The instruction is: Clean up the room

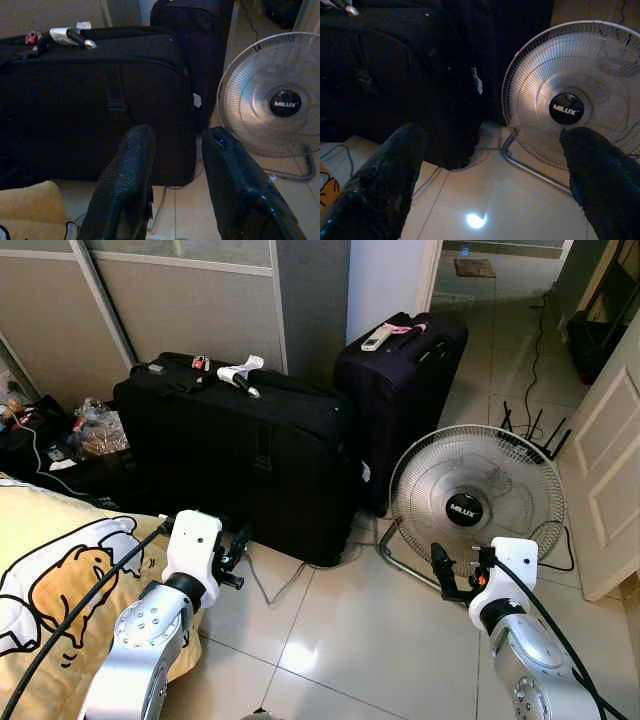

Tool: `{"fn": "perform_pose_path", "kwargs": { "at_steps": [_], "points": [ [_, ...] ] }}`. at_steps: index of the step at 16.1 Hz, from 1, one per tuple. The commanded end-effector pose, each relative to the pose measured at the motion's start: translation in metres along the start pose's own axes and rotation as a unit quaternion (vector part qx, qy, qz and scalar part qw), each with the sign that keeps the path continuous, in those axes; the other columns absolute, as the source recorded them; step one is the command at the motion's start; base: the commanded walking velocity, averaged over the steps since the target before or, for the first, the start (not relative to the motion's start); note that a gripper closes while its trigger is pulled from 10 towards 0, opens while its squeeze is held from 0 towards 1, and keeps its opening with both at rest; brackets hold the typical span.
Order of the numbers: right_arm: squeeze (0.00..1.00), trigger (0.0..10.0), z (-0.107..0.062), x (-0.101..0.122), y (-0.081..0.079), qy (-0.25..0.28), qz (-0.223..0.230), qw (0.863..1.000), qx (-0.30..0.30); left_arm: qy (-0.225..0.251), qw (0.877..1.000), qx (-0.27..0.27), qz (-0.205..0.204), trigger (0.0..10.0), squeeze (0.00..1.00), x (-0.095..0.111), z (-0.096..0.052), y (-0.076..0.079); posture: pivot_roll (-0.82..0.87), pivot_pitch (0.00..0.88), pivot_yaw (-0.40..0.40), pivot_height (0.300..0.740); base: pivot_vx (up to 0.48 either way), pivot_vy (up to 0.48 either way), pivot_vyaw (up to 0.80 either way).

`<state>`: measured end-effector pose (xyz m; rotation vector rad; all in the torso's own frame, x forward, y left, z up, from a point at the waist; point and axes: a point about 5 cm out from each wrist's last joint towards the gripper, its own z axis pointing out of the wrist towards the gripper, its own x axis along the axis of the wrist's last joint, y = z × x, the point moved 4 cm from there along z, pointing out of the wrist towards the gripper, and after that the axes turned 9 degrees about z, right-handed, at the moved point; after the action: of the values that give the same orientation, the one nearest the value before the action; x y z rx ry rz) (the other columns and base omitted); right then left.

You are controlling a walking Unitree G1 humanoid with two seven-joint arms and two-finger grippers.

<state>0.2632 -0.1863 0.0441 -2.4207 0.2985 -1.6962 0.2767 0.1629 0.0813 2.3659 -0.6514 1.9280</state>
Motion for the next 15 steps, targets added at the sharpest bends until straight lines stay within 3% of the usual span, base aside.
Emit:
{"fn": "perform_pose_path", "kwargs": {
  "at_steps": [1, 9, 10, 14, 15],
  "points": [
    [0.00, 10.0, -0.013, 0.035, -0.021, 0.026, -0.071, 0.997, -0.017, -0.085, 0.986, 0.132, -0.052, 10.0, 0.00, -0.015, -0.041, -0.021, 0.03, 0.000, -0.020, 0.740, 0.000, 0.000, 0.00],
    [0.00, 10.0, -0.013, 0.035, -0.021, 0.026, -0.071, 0.997, -0.017, -0.085, 0.986, 0.132, -0.052, 10.0, 0.00, -0.015, -0.041, -0.021, 0.03, 0.000, -0.020, 0.740, 0.000, 0.000, 0.00],
    [1.00, 10.0, -0.010, 0.033, -0.027, 0.020, -0.069, 0.997, 0.002, -0.086, 0.986, 0.129, -0.054, 10.0, 1.00, -0.014, -0.040, -0.018, 0.05, 0.000, -0.020, 0.740, 0.000, 0.000, 0.00],
    [1.00, 10.0, -0.009, 0.032, -0.035, 0.009, -0.059, 0.998, 0.029, -0.091, 0.989, 0.110, -0.050, 10.0, 1.00, -0.009, -0.040, -0.013, 0.05, 0.000, -0.012, 0.740, 0.000, 0.000, 0.00],
    [1.00, 10.0, -0.010, 0.033, -0.035, 0.003, -0.032, 0.999, 0.024, -0.085, 0.989, 0.117, -0.041, 10.0, 1.00, -0.004, -0.040, -0.014, 0.04, 0.000, -0.005, 0.740, 0.000, 0.000, 0.00]
  ]
}}
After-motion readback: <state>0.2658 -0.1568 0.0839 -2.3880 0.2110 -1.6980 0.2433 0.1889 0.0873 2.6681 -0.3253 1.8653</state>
